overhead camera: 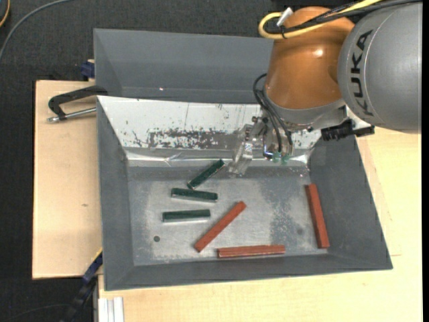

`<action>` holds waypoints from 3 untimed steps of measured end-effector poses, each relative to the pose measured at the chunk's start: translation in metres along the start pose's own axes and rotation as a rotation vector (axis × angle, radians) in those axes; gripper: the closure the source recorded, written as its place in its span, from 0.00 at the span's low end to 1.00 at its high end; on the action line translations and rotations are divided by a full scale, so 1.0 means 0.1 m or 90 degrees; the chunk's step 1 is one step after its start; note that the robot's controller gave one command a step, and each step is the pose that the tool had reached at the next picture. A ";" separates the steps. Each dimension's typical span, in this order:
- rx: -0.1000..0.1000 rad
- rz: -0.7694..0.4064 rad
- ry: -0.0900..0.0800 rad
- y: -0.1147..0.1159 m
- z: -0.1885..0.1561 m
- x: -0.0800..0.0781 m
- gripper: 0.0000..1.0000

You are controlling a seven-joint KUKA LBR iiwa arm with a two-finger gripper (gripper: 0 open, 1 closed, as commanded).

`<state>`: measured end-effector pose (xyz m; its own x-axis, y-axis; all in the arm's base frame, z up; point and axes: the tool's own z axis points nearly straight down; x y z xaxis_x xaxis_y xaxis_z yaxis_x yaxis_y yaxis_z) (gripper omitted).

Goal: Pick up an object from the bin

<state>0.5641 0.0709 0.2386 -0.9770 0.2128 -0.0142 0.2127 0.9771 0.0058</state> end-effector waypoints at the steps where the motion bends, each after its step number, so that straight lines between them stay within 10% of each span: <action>1: 0.002 0.000 0.006 0.00 0.05 0.02 0.00; 2: 0.003 -0.104 0.013 -0.11 0.64 0.67 0.00; 3: 0.004 0.022 0.013 -0.02 1.62 0.72 0.00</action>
Offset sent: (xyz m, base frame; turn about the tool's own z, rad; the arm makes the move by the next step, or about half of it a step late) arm 0.0000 0.0000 0.0000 0.0000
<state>0.4955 0.0844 0.0760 -0.9692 0.2462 0.0066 0.2462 0.9692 -0.0010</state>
